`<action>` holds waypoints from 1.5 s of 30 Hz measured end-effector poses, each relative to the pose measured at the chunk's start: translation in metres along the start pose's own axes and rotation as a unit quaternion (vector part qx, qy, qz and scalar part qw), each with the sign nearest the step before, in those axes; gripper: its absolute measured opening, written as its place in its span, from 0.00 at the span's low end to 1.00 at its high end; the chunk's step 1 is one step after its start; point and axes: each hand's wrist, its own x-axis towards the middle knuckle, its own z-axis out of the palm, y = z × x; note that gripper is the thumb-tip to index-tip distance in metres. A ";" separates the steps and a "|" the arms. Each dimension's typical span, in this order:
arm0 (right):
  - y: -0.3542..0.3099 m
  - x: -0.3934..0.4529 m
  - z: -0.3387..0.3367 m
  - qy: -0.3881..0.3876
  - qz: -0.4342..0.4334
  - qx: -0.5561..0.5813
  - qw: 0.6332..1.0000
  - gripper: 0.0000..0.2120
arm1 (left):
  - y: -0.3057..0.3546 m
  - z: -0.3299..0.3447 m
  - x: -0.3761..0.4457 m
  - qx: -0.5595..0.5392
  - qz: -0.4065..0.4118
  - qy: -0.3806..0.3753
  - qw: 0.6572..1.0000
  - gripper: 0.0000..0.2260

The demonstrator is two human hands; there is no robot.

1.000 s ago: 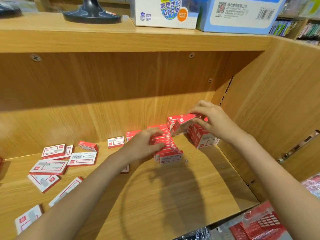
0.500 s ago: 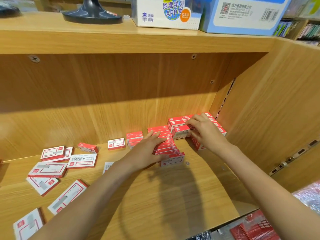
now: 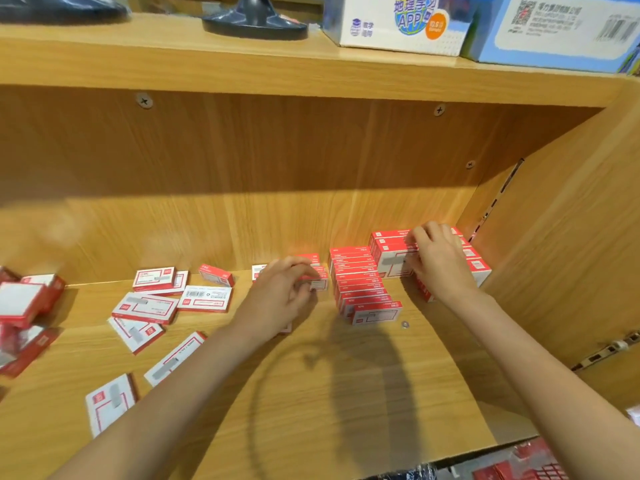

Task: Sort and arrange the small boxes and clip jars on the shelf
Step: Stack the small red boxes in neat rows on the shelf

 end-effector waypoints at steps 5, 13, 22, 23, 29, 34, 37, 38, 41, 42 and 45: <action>-0.039 -0.005 -0.011 0.064 -0.083 0.071 0.992 0.11 | -0.014 -0.027 -0.030 0.009 -0.024 0.004 1.000 0.22; -0.146 -0.027 0.014 -0.101 -0.228 0.283 0.926 0.07 | -0.049 -0.081 -0.104 0.068 -0.088 0.033 0.993 0.24; -0.160 -0.042 0.031 -0.219 -0.210 0.249 0.920 0.10 | -0.067 -0.086 -0.142 0.119 -0.156 -0.045 0.979 0.31; -0.158 -0.043 0.028 -0.231 -0.207 0.252 0.917 0.11 | -0.066 -0.085 -0.139 0.120 -0.155 -0.051 0.979 0.29; -0.151 -0.046 0.010 -0.228 -0.160 0.248 0.928 0.16 | -0.061 -0.079 -0.122 0.083 -0.130 -0.038 0.987 0.20; -0.137 -0.051 -0.001 -0.198 -0.157 0.224 0.941 0.11 | -0.057 -0.072 -0.110 0.027 -0.114 -0.048 0.992 0.22; -0.116 -0.050 -0.014 -0.192 -0.165 0.211 0.944 0.11 | -0.053 -0.065 -0.101 0.016 -0.086 -0.071 0.994 0.22; -0.107 -0.050 -0.018 -0.185 -0.166 0.202 0.947 0.10 | -0.051 -0.062 -0.098 0.007 -0.083 -0.074 0.994 0.22; -0.076 -0.052 -0.027 -0.171 -0.152 0.148 0.962 0.09 | -0.043 -0.052 -0.089 -0.020 -0.080 -0.079 0.993 0.23; -0.068 -0.056 -0.027 -0.167 -0.141 0.127 0.967 0.09 | -0.040 -0.049 -0.087 -0.024 -0.079 -0.081 0.993 0.23; -0.055 -0.069 -0.018 -0.126 -0.131 0.078 0.980 0.11 | -0.034 -0.040 -0.080 -0.032 -0.071 -0.079 0.994 0.23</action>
